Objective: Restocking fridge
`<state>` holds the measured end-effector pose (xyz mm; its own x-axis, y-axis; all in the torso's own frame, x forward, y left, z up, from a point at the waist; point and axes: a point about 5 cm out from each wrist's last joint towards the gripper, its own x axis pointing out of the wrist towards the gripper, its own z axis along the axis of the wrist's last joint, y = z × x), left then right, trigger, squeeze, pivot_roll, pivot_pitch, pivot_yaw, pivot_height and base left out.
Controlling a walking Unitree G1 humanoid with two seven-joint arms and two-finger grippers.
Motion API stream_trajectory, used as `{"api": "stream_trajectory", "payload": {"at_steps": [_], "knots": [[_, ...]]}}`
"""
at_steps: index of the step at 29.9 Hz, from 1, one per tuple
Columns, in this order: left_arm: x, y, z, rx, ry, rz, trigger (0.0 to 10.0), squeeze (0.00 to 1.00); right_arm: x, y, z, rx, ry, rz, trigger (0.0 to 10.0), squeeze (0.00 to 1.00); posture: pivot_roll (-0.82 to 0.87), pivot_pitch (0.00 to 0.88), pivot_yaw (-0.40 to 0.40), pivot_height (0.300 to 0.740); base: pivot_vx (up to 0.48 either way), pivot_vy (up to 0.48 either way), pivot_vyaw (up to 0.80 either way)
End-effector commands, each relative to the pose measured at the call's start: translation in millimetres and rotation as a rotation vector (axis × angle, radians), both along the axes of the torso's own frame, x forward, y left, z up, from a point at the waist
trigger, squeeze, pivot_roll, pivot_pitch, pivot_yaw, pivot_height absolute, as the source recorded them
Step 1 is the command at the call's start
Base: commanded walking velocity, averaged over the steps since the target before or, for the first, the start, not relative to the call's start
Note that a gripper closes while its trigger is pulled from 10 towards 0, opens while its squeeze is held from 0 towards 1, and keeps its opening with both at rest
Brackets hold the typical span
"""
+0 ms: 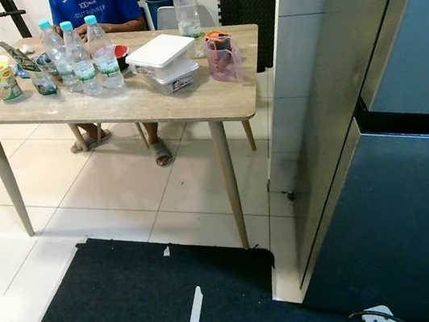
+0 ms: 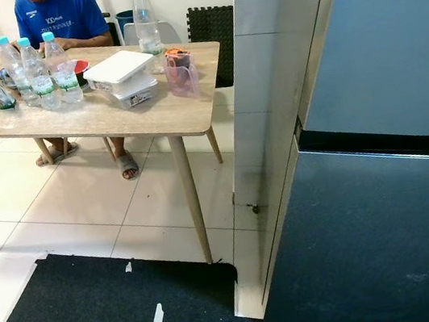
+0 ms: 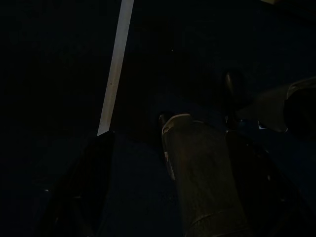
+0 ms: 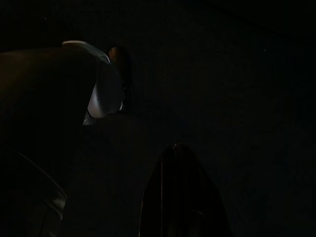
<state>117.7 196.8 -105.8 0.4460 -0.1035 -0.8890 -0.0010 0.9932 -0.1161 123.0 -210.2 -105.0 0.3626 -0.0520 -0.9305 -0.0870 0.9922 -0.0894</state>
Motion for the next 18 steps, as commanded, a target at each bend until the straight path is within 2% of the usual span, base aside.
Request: {"api": "stream_trajectory", "payload": {"at_steps": [1, 8, 13, 18], "knots": [[-6.4, -1.2, -2, 0.002, 0.028, -0.011, 10.0, 0.0, -1.4, 0.2, -1, -0.004, 0.008, -0.004, 10.0, 0.0, -0.03, 0.012, -0.027, 0.74, 0.0, 0.0, 0.0], [-10.5, 0.4, -3, 0.009, 0.045, -0.012, 10.0, 0.0, 0.0, 3.3, -1, 0.012, -0.002, -0.004, 10.0, 0.0, -0.04, 0.011, -0.02, 0.74, 0.0, 0.0, 0.0], [-10.3, 12.3, -1, 0.026, 0.048, -0.008, 10.0, 0.0, -1.0, 6.8, -1, 0.023, 0.007, -0.001, 10.0, 0.0, -0.04, 0.013, -0.023, 0.74, 0.0, 0.0, 0.73], [-10.0, 14.6, -1, 0.029, 0.045, -0.002, 10.0, 0.0, -1.2, 8.8, -2, 0.026, 0.01, 0.011, 10.0, 0.0, -0.04, 0.017, -0.023, 0.74, 0.0, 0.0, 0.8]]}}
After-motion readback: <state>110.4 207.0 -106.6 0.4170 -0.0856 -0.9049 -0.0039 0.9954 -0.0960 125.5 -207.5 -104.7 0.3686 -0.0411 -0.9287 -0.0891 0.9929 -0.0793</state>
